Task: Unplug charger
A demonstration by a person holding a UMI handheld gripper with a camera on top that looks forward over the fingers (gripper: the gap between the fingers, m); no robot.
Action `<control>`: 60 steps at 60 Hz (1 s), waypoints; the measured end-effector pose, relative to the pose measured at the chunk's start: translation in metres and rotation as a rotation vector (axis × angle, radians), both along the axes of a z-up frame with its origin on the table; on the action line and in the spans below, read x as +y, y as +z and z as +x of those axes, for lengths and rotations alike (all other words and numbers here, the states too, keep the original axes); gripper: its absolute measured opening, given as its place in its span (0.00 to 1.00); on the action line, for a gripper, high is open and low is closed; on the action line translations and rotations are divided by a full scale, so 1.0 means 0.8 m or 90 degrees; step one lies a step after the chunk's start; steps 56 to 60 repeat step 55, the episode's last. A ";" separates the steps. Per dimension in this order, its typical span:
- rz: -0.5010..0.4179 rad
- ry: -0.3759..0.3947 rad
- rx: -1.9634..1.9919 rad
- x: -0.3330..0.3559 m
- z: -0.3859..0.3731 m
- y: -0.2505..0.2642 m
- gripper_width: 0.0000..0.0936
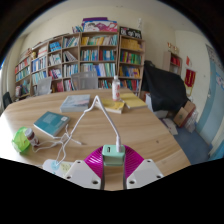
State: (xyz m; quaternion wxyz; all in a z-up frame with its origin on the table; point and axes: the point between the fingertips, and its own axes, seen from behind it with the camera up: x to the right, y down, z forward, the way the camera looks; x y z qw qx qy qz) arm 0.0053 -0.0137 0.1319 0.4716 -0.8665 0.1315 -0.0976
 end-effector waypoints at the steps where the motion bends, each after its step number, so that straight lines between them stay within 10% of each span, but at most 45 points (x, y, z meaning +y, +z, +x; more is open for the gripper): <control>1: -0.019 -0.002 0.013 -0.010 0.002 -0.015 0.26; 8: -0.142 -0.005 0.069 -0.054 0.012 -0.099 0.30; 25: -0.235 0.020 0.107 -0.085 0.014 -0.180 0.39; 33: -0.227 0.034 0.088 -0.083 0.007 -0.179 0.92; 60: -0.140 -0.056 0.169 -0.222 -0.065 -0.054 0.91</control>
